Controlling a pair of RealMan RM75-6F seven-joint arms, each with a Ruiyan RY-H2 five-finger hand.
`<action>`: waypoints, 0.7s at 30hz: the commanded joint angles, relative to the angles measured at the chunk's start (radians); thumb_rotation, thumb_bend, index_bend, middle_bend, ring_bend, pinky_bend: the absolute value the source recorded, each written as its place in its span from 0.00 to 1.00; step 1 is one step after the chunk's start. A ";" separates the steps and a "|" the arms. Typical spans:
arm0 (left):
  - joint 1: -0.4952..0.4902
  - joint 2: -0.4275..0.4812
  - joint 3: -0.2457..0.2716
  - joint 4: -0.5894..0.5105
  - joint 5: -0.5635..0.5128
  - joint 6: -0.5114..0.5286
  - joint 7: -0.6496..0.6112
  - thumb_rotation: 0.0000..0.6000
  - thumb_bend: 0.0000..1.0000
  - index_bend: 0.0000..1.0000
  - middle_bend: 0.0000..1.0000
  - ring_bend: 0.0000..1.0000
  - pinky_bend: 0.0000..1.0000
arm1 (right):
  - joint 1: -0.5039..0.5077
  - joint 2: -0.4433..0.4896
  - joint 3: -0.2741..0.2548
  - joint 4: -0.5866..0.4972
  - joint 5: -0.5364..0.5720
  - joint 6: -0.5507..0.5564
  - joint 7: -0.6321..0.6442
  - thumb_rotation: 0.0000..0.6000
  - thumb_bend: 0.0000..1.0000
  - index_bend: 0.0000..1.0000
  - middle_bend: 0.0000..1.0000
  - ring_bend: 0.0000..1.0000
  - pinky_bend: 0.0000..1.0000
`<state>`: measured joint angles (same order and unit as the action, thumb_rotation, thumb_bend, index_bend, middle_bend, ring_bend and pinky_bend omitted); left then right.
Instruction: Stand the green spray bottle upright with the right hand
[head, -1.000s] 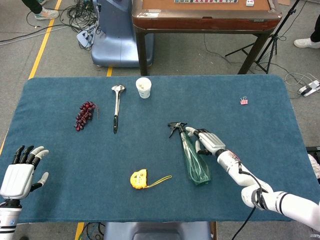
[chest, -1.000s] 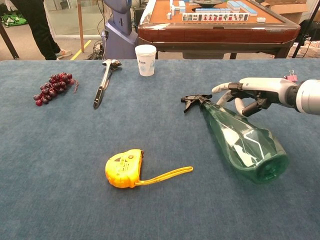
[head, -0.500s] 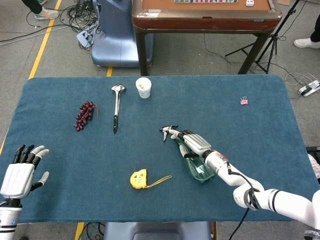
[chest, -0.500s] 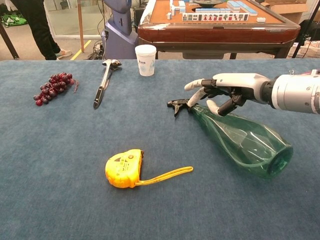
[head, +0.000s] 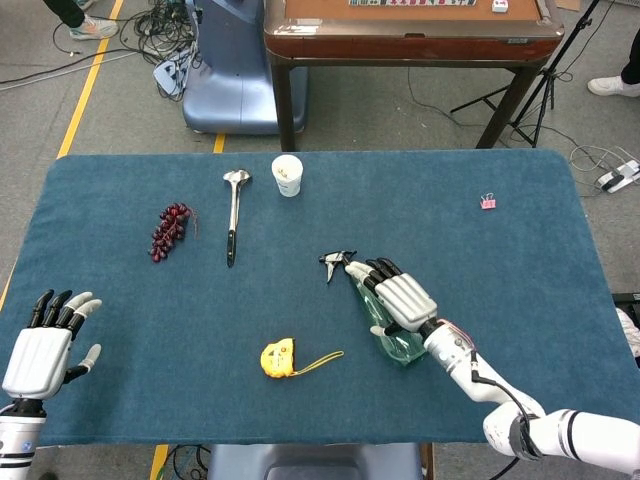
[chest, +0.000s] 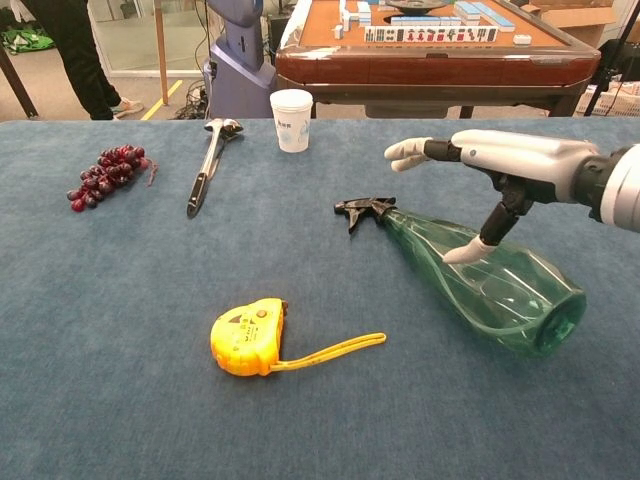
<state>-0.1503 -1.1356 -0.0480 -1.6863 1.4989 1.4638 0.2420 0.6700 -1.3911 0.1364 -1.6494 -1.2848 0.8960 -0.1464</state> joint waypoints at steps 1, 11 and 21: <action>0.003 0.002 0.000 0.001 0.000 0.004 -0.003 1.00 0.33 0.22 0.17 0.09 0.00 | -0.021 -0.009 -0.028 -0.036 0.007 0.038 -0.065 1.00 0.00 0.02 0.06 0.00 0.03; 0.010 0.004 0.003 0.010 -0.004 0.005 -0.014 1.00 0.33 0.22 0.17 0.09 0.00 | -0.045 -0.010 -0.063 -0.022 0.021 0.089 -0.184 1.00 0.00 0.02 0.04 0.00 0.02; 0.009 0.002 0.003 0.019 -0.003 0.003 -0.024 1.00 0.33 0.22 0.17 0.09 0.00 | -0.055 0.040 -0.046 0.021 0.088 0.095 -0.220 1.00 0.00 0.01 0.04 0.00 0.02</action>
<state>-0.1413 -1.1340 -0.0453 -1.6673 1.4960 1.4670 0.2176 0.6143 -1.3592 0.0844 -1.6362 -1.2063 0.9929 -0.3627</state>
